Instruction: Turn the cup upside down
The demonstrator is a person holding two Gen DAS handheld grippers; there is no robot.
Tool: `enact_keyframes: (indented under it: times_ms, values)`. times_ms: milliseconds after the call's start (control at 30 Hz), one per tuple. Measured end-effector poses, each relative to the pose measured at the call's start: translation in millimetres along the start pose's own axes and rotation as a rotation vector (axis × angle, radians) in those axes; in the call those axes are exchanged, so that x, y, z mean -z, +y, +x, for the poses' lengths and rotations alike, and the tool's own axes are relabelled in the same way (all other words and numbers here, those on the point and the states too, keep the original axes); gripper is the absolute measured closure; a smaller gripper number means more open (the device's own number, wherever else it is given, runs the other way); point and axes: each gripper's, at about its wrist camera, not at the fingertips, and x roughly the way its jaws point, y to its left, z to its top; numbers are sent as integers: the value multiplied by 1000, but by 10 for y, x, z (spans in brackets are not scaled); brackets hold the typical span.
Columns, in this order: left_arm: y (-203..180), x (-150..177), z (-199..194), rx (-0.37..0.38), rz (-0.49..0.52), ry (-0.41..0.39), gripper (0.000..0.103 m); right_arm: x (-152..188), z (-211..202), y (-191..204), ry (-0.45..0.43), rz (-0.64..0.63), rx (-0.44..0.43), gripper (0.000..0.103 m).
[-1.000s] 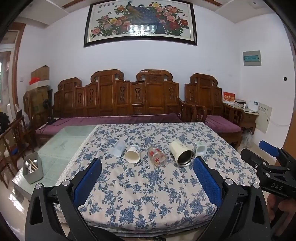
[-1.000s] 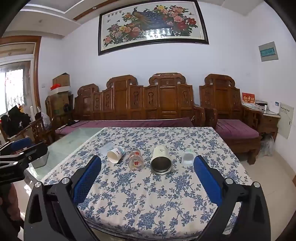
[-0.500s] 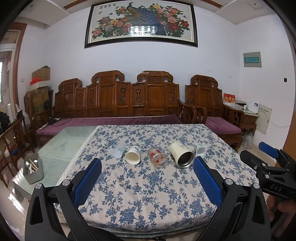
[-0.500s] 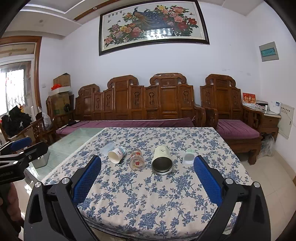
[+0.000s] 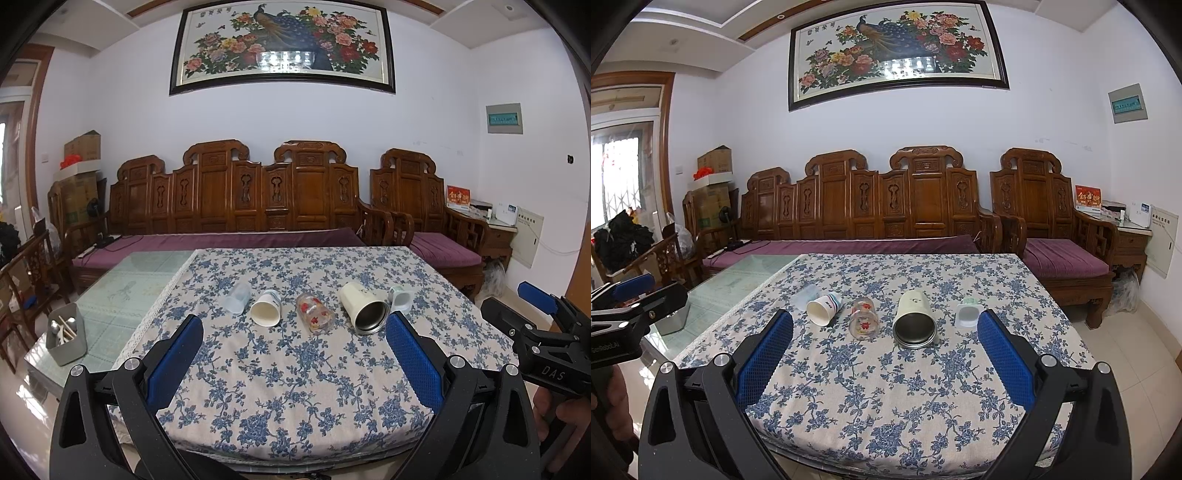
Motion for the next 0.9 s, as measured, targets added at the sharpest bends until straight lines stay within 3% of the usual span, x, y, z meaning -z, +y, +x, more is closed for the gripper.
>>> enact_keyframes:
  times_ms: [900]
  values:
    - [17, -6, -15, -3, 1, 1, 8, 6, -11, 9, -2, -1, 0, 2]
